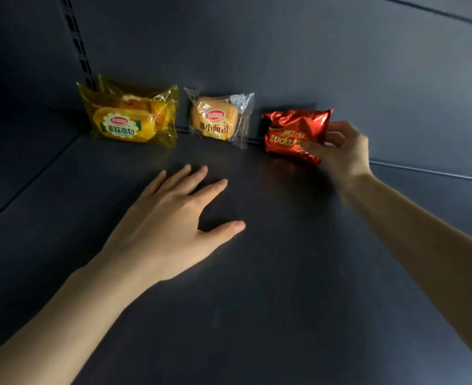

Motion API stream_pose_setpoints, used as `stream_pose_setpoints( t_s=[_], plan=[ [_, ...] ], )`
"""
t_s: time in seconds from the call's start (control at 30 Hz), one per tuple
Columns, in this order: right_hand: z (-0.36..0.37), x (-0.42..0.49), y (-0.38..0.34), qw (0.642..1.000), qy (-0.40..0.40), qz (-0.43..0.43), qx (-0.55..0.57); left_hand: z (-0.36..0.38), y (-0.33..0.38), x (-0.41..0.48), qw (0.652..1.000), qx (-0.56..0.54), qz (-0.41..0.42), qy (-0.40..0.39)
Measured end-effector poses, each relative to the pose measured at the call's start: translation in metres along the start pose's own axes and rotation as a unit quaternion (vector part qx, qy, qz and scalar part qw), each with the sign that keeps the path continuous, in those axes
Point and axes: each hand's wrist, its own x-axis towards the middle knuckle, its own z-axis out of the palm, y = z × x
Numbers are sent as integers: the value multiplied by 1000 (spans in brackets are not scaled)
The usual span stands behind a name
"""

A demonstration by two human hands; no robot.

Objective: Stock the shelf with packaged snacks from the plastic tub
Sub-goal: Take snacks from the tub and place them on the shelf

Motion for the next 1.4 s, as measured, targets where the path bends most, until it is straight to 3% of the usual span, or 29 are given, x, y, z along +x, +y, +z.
stream_pose_setpoints(
  t_s=[0.27, 0.47, 0.6, 0.8, 1.0, 1.17, 1.4],
  plan=[
    [5, 10, 1, 1000, -1, 3, -23, -1, 1, 0, 1000, -16, -5, -3],
    [-11, 13, -27, 993, -46, -100, -39, -1, 2, 1, 1000, -12, -7, -10],
    [-27, 26, -51, 992, -29, -122, -20, -1, 2, 1, 1000, -7, -5, -12],
    [-9, 35, -51, 973, -80, -131, -171, -1, 3, 0, 1000, -2, -7, -16],
    [3, 25, -32, 932, -165, -153, -284, 0, 1, 1, 1000, -6, -7, -9],
    [-5, 25, -22, 978, -100, -82, -162, 0, 1, 1, 1000, -11, -9, -2],
    [-2, 29, -18, 990, -91, -51, -99, 0, 1, 1, 1000, -16, -10, 7]
  ],
)
